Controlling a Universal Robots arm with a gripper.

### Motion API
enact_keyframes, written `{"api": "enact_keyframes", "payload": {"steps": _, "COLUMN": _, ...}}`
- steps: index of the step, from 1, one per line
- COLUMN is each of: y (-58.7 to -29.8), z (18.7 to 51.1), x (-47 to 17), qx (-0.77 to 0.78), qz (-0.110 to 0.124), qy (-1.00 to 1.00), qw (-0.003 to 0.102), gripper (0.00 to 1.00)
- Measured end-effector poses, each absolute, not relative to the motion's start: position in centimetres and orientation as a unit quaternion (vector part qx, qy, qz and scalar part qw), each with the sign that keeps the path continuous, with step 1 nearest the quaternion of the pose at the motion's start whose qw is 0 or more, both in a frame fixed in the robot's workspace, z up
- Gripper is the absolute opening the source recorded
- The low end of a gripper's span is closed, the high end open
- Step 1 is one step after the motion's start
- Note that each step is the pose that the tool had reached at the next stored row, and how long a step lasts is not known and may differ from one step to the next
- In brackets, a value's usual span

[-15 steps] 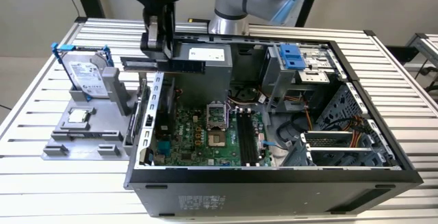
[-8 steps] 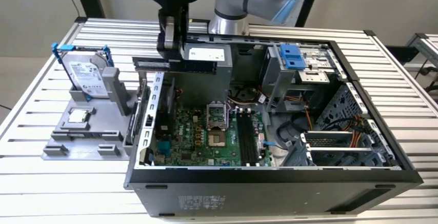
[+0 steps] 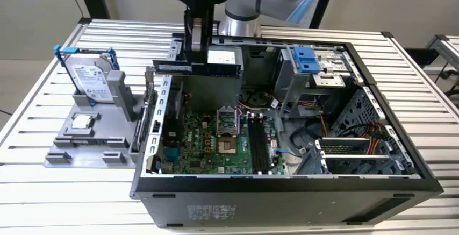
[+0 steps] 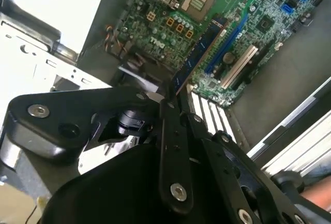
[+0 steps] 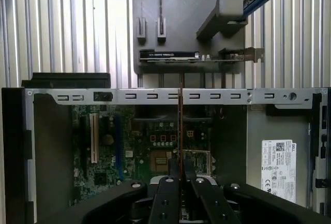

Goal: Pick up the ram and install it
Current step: 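Pick up the ram and move it above insertion slot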

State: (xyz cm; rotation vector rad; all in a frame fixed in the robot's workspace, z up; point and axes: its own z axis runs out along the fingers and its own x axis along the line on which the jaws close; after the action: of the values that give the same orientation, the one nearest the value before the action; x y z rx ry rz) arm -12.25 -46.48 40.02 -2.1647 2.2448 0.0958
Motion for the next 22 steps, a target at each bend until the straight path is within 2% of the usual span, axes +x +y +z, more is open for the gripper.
{"api": "enact_keyframes", "payload": {"steps": 22, "y": -46.5, "z": 40.0, "x": -6.2, "qx": -0.694, "qz": 0.031, "qy": 0.719, "qw": 0.011, "gripper": 0.0}}
